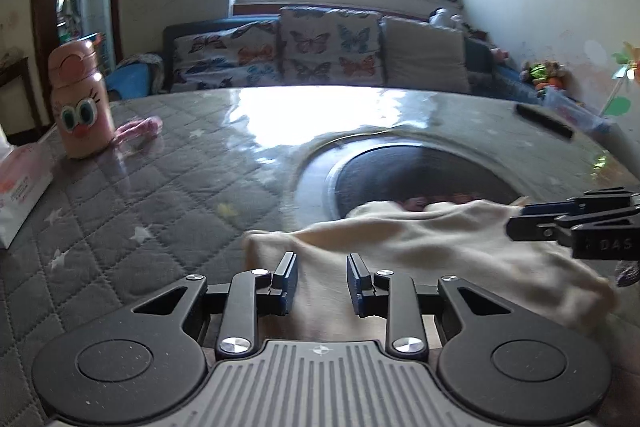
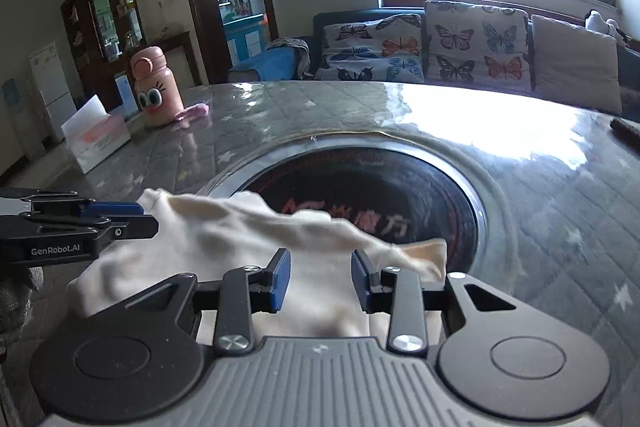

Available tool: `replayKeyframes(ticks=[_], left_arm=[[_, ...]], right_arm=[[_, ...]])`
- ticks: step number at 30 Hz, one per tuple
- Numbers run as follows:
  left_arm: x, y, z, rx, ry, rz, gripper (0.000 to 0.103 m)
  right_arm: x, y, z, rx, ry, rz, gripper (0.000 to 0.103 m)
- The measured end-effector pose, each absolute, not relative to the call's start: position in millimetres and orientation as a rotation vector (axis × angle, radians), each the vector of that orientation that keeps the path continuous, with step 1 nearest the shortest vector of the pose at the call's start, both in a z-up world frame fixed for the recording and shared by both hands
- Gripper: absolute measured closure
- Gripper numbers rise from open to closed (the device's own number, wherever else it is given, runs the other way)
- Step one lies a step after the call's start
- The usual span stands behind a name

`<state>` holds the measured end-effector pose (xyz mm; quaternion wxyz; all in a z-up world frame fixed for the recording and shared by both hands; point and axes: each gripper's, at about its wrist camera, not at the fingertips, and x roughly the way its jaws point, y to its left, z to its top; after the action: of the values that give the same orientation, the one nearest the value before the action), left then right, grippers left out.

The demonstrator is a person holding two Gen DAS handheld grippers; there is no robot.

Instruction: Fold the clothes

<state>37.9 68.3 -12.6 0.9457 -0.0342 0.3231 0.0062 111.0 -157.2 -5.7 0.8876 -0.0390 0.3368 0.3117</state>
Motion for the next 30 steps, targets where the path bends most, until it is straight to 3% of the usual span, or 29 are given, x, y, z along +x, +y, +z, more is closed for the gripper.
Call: replayKeyframes(ticks=[6, 14, 17, 22, 30], left_arm=[[40, 84, -21, -0.087, 0.675, 0.043, 0.078], [36, 78, -16, -0.059, 0.670, 0.054, 0.078], [27, 78, -10, -0.066, 0.664, 0.064, 0.065], [13, 80, -8, -0.107, 0.680, 0.074, 0.053], [8, 87, -18, -0.172, 0.731, 0.097, 0.049]], right_arm=[[130, -167, -25, -0.042, 0.745, 0.588, 0.073], [126, -175, -26, -0.059, 0.736, 0.564, 0.070], [120, -176, -19, -0.056, 0.719, 0.562, 0.066], [119, -185, -15, -0.044, 0.713, 0.523, 0.060], [126, -193, -26, -0.003, 0.750, 0.488, 0.054]])
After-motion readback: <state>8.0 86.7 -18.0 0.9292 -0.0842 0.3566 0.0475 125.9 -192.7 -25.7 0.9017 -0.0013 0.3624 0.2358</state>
